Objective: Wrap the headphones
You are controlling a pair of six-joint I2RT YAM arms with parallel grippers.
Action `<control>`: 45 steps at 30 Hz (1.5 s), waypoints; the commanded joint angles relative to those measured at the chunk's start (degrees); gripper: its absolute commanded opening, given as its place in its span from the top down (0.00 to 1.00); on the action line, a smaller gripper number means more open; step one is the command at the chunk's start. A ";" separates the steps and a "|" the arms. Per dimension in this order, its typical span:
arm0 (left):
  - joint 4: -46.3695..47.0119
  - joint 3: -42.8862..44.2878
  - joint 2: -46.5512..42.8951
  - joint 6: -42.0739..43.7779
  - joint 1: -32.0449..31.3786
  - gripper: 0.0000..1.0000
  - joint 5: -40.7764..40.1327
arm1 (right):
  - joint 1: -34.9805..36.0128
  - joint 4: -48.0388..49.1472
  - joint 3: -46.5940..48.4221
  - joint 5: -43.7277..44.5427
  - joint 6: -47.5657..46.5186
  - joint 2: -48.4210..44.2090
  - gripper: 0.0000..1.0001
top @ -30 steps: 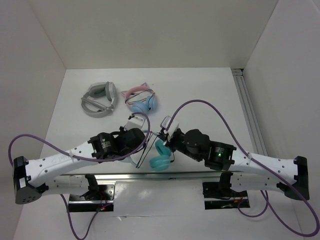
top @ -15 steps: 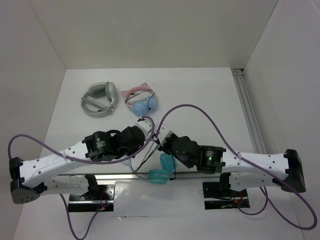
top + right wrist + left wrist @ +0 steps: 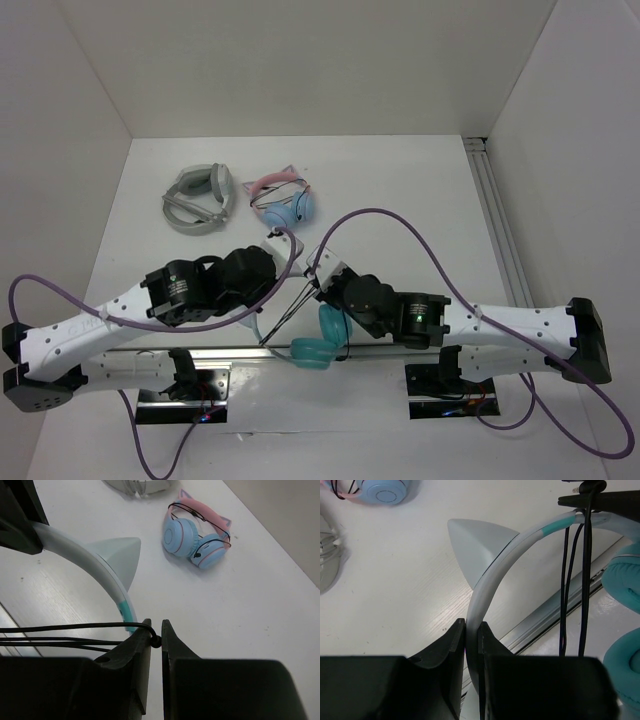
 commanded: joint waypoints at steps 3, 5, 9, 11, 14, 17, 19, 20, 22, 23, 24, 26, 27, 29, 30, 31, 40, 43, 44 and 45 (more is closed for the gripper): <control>-4.24 3.97 -1.11 2.09 -0.57 1.00 2.96 | -0.48 0.77 1.34 8.66 0.87 -1.30 0.98; -4.94 4.59 -1.10 2.09 -0.57 1.00 1.29 | -0.48 0.25 1.34 9.62 0.87 -0.77 0.97; -6.35 5.11 0.03 0.95 -0.57 1.00 -1.34 | -0.48 0.25 1.34 11.91 0.87 -0.77 0.94; -6.35 5.11 0.04 0.43 -0.57 1.00 -1.96 | -0.48 0.77 1.34 12.62 0.87 -0.77 0.88; -5.66 6.25 0.04 0.42 -0.57 1.00 -1.96 | -0.48 2.70 0.02 14.81 0.87 -1.30 0.79; -4.77 6.78 1.35 1.91 -0.57 1.00 -1.17 | -3.11 4.54 -0.50 11.85 0.87 -0.25 0.75; -3.46 7.31 1.97 1.92 -0.57 1.00 0.05 | -4.61 4.55 -0.51 11.30 0.87 0.46 0.71; -3.45 7.31 1.97 2.44 -0.57 1.00 0.06 | -6.01 4.55 -0.51 9.73 1.48 1.24 0.70; -3.45 7.31 2.50 2.44 -0.57 1.00 0.06 | -7.42 4.03 -0.51 8.23 2.02 1.78 0.67; -2.84 7.31 2.50 2.44 -0.57 1.00 0.06 | -7.43 4.03 -0.51 8.22 2.54 1.78 0.66; -2.84 7.31 2.50 2.44 -0.57 1.00 0.06 | -8.21 4.03 -1.03 7.35 2.54 1.78 0.65; -2.84 6.70 2.50 2.44 -0.57 1.00 0.58 | -8.91 4.03 -1.04 6.82 2.54 1.78 0.63; -2.84 6.70 2.50 2.44 -0.57 1.00 -0.20 | -9.44 4.03 -1.04 6.82 2.54 1.78 0.62; -2.84 6.70 2.50 2.44 -0.57 1.00 -0.82 | -10.06 4.03 -1.04 6.30 3.07 1.78 0.60; -2.84 6.70 2.50 2.44 -0.57 1.00 -1.52 | -10.06 3.50 -1.04 6.29 3.07 1.78 0.60; -2.84 6.70 2.50 2.44 -0.57 1.00 -2.57 | -10.06 3.50 -1.04 6.29 3.07 1.78 0.58; -5.30 9.68 3.64 -0.63 -0.04 1.00 -7.06 | -15.16 6.49 -2.88 1.54 4.74 3.63 0.49; -4.68 9.68 3.64 -0.11 0.57 1.00 -5.13 | -16.21 6.49 -2.88 0.49 5.27 4.68 0.47; -3.73 9.68 3.64 -0.10 1.09 1.00 -4.35 | -16.22 7.01 -2.88 -0.03 5.27 4.68 0.47; -3.02 9.68 3.64 -0.10 1.10 1.00 -4.34 | -16.83 7.01 -2.88 -0.04 5.27 5.29 0.47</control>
